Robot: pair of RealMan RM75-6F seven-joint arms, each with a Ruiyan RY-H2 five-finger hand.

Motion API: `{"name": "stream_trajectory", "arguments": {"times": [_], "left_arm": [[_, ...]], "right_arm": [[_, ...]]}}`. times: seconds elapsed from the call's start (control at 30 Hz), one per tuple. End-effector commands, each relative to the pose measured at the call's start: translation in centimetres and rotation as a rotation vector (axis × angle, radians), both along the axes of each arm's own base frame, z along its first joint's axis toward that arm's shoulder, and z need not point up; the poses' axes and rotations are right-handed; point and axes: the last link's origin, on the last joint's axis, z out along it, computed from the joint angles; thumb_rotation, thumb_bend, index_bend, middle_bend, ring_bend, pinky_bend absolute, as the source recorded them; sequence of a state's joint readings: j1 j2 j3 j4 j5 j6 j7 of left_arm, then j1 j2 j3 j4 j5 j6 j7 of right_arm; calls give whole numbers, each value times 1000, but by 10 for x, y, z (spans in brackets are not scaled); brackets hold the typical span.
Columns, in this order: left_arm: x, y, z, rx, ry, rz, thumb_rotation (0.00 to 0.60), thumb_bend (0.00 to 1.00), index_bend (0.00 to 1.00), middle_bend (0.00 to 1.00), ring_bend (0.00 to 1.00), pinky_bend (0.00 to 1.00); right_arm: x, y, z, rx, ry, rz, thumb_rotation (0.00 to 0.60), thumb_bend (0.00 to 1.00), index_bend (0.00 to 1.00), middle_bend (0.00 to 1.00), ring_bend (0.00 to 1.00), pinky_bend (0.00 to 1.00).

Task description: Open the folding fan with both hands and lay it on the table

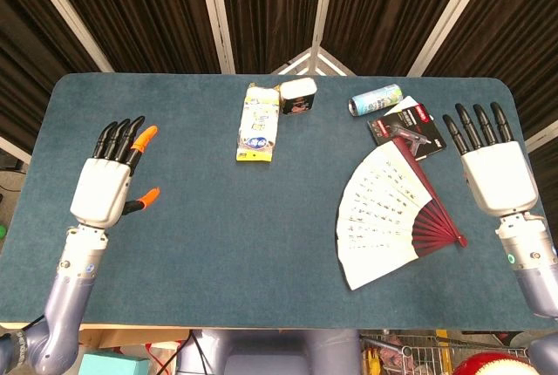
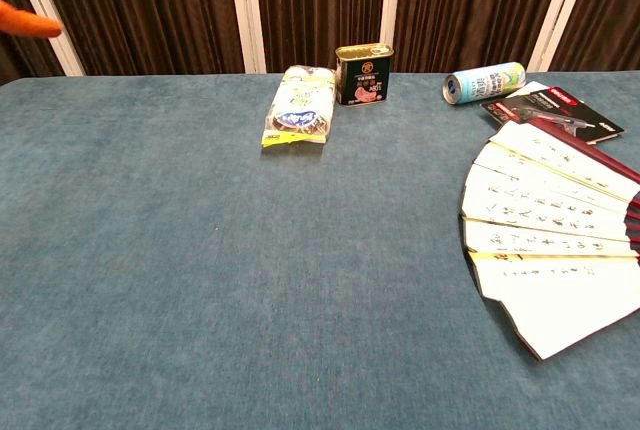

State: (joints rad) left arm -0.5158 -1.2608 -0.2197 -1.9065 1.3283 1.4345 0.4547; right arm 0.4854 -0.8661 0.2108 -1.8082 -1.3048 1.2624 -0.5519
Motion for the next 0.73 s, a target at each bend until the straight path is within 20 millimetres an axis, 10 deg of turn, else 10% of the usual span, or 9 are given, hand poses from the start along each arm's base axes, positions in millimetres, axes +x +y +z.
{"name": "stream_trajectory", "arguments": {"times": [0.03, 0.2, 0.73], "left_arm": [[-12, -16, 4, -21, -10, 20, 600, 139, 104, 0, 0, 0], [-37, -47, 11, -59, -19, 74, 600, 63, 73, 0, 0, 0], [-126, -143, 22, -142, 69, 265, 600, 36, 0, 0, 0, 0]], "right_arm": [[-14, 14, -12, 26, -136, -69, 600, 469, 0, 0, 0, 0], [-33, 35, -29, 68, -269, -147, 600, 285, 0, 0, 0, 0], [-79, 145, -66, 139, -415, -289, 600, 266, 0, 0, 0, 0]]}}
